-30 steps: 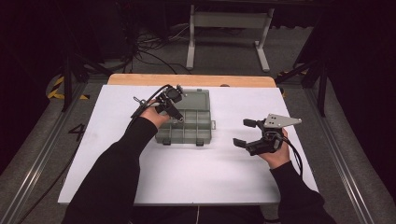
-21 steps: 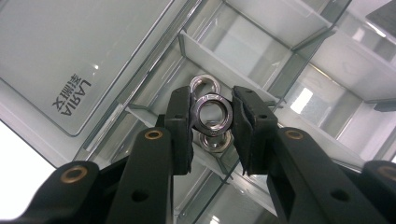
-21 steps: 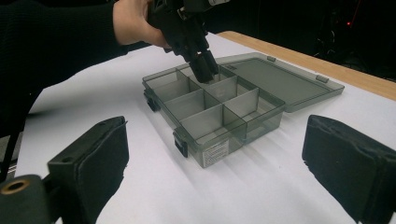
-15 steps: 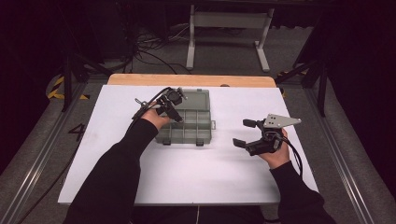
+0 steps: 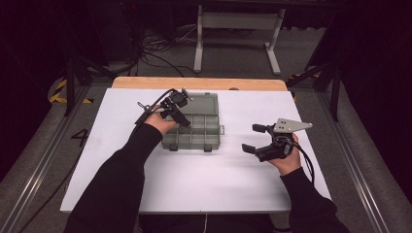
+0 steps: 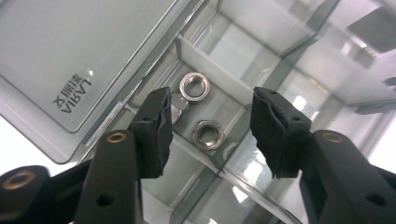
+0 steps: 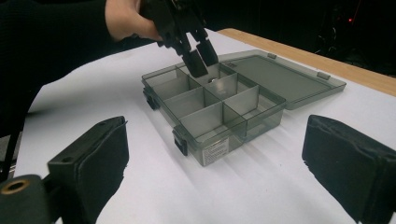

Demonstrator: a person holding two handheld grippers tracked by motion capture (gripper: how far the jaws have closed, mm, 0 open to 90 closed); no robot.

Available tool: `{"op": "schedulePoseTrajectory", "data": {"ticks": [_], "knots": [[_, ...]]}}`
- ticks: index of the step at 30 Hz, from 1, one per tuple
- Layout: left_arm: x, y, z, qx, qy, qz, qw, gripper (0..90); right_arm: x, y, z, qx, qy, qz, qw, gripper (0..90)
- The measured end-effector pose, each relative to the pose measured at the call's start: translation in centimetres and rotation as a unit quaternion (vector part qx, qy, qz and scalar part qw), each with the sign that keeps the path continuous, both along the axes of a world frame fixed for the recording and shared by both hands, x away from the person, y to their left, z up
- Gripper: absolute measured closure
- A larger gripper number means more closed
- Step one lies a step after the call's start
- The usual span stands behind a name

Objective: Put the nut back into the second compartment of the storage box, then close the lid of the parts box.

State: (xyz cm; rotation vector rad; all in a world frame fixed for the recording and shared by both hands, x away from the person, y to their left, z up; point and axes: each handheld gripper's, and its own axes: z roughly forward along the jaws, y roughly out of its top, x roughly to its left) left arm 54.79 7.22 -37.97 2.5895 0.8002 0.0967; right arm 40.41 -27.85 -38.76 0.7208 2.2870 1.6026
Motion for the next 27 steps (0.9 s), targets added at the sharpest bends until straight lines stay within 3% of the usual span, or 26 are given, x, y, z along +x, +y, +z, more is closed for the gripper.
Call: {"op": "schedulePoseTrajectory", "data": {"ticks": [9, 12, 18, 27], "knots": [[-2.9, 1.4, 2.7, -0.037, -0.034, -0.021, 0.9985, 40.4, -0.3, 0.0, 0.1, 0.004, 0.004, 0.003, 1.0, 7.8], [-4.7, 2.5, 3.6, -0.055, -0.05, -0.028, 0.9968, 40.1, -0.4, 0.0, 0.2, 0.006, 0.002, 0.003, 1.0, 7.8], [-6.9, 3.7, 3.8, -0.073, -0.061, -0.034, 0.9948, 39.5, -0.4, 0.1, 0.2, 0.0, 0.002, 0.003, 1.0, 8.0], [-9.9, 6.4, 2.5, -0.105, -0.067, -0.021, 0.992, 39.6, -0.4, 0.3, 0.0, -0.005, 0.001, 0.004, 1.0, 8.3]]}}
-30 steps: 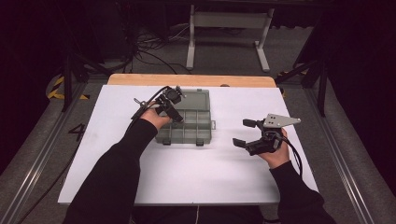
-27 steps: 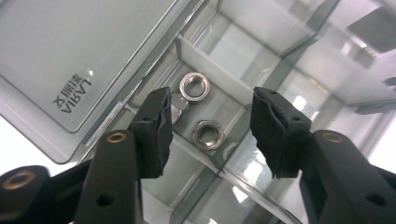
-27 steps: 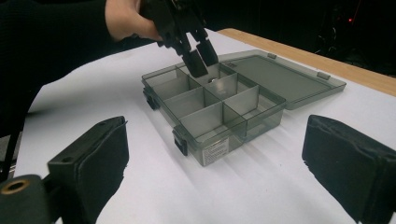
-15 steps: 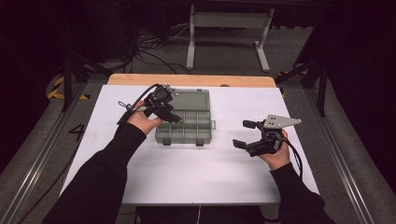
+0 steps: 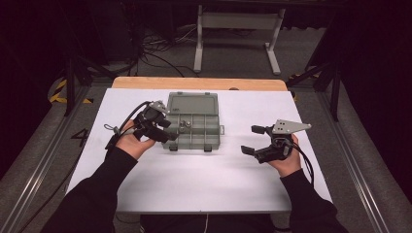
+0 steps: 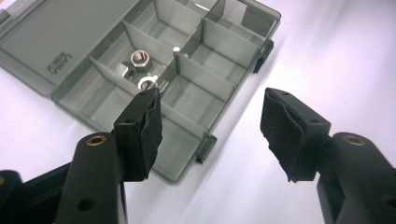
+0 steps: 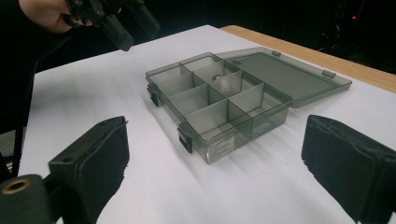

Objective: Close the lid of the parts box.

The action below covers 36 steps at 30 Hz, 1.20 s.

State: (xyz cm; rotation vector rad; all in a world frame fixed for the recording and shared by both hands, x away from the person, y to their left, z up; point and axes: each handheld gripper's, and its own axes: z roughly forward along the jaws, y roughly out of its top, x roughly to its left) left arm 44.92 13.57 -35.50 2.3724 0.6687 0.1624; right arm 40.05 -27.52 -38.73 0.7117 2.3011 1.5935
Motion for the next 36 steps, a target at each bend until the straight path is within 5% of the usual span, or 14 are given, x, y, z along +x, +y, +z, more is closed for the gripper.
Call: {"op": "schedulePoseTrajectory", "data": {"ticks": [5, 8, 9, 13, 17, 19, 25, 36], "knots": [[-0.8, 1.5, -0.7, -0.023, -0.002, 0.014, 0.9996, 44.4, 0.1, 0.0, 0.0, 0.003, 0.011, -0.019, 0.9998, 15.5], [-1.1, 2.3, -1.0, -0.041, -0.01, 0.02, 0.9989, 50.6, 0.1, -0.1, 0.2, 0.006, 0.007, -0.045, 0.9989, 5.8], [-1.1, 2.6, -1.1, -0.048, -0.012, 0.019, 0.9986, 53.4, 0.2, 0.0, 0.3, -0.001, 0.011, -0.062, 0.998, 13.0], [-1.2, 3.7, -1.5, -0.075, -0.013, 0.031, 0.9966, 69.7, 0.3, -0.2, 0.5, 0.001, 0.004, -0.047, 0.9989, 47.3], [-1.0, 4.4, -1.8, -0.072, -0.016, 0.052, 0.996, 87.7, 0.4, 0.2, 0.7, -0.014, -0.002, -0.046, 0.9988, 78.3], [-0.8, 4.6, -1.9, -0.071, -0.018, 0.066, 0.9951, 89.9, 0.7, 0.5, 0.8, -0.028, 0.003, -0.041, 0.9987, 89.8], [0.5, 5.4, -2.1, -0.08, -0.013, 0.096, 0.9921, 90.0, 1.9, 1.7, 1.8, -0.063, 0.002, -0.042, 0.9971, 90.0], [3.5, 5.5, -1.9, -0.06, -0.012, 0.12, 0.991, 90.0, 5.5, 3.3, 2.2, -0.11, 0.02, -0.06, 0.9919, 90.0]]}}
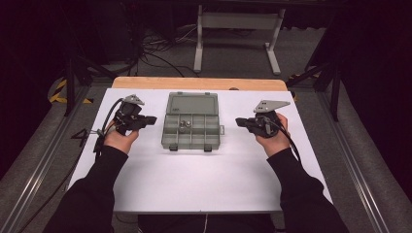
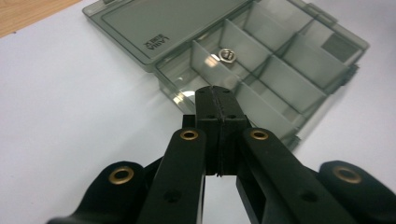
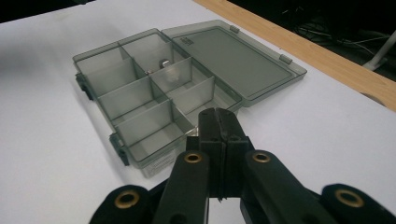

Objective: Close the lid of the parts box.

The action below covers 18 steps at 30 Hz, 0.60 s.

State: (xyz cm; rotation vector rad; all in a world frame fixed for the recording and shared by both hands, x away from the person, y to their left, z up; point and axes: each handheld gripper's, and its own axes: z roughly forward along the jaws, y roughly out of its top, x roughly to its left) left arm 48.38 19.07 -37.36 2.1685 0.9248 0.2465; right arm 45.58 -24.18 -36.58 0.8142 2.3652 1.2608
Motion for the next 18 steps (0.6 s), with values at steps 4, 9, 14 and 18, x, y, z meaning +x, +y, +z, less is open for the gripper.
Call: {"op": "schedulePoseTrajectory", "data": {"ticks": [4, 9, 14, 18], "knots": [[1.3, 0.0, -0.4, -0.003, 0.009, 0.008, 0.9999, 90.0, 1.5, 0.4, -0.1, -0.006, 0.007, 0.004, 1.0, 90.0], [2.7, -0.2, -0.8, 0.011, 0.013, 0.02, 0.9996, 90.0, 2.9, 0.7, 0.0, -0.003, 0.005, 0.0, 1.0, 90.0], [3.9, -0.4, -1.1, 0.016, 0.018, 0.028, 0.9993, 90.0, 4.1, 1.0, -0.3, -0.007, 0.01, -0.01, 0.9999, 90.0], [4.9, -0.7, -1.4, 0.027, 0.021, 0.034, 0.9988, 90.0, 5.4, 1.3, -0.9, -0.006, 0.013, -0.016, 0.9998, 90.0]]}}
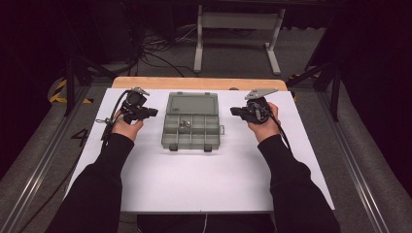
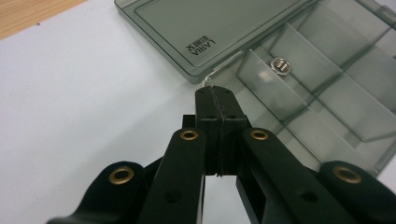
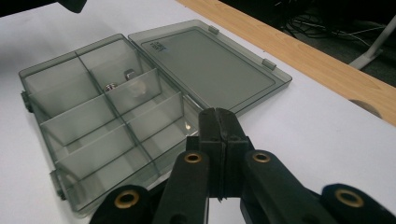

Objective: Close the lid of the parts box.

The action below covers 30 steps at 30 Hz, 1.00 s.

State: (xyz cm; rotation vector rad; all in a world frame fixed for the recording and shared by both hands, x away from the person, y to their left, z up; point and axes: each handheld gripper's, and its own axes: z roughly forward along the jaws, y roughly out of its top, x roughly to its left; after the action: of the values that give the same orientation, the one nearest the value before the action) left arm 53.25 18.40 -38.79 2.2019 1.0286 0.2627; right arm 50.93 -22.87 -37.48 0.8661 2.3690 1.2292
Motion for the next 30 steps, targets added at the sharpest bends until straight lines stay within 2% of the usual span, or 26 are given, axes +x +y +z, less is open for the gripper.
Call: {"op": "schedulePoseTrajectory", "data": {"ticks": [8, 13, 15, 19, 21, 30], "knots": [[1.6, -0.5, -1.4, 0.01, 0.013, 0.006, 0.9999, 90.0, 2.2, 0.6, -1.2, -0.009, 0.02, -0.009, 0.9997, 90.0], [2.5, -0.4, -1.9, 0.013, 0.023, 0.013, 0.9996, 90.0, 2.9, 1.0, -1.7, -0.013, 0.028, -0.01, 0.9995, 90.0], [2.8, -0.4, -2.1, 0.008, 0.029, 0.016, 0.9994, 90.0, 3.3, 1.3, -2.0, -0.018, 0.032, -0.009, 0.9993, 90.0], [3.5, -0.6, -2.5, 0.017, 0.035, 0.015, 0.9991, 90.0, 4.2, 1.6, -2.8, -0.021, 0.046, -0.008, 0.9987, 90.0], [3.6, -0.7, -2.6, 0.021, 0.036, 0.014, 0.999, 90.0, 4.4, 1.6, -3.0, -0.021, 0.048, -0.008, 0.9986, 90.0], [4.4, -1.3, -3.8, 0.016, 0.052, 0.019, 0.9983, 90.0, 5.4, 1.6, -4.2, -0.029, 0.059, -0.011, 0.9978, 90.0]]}}
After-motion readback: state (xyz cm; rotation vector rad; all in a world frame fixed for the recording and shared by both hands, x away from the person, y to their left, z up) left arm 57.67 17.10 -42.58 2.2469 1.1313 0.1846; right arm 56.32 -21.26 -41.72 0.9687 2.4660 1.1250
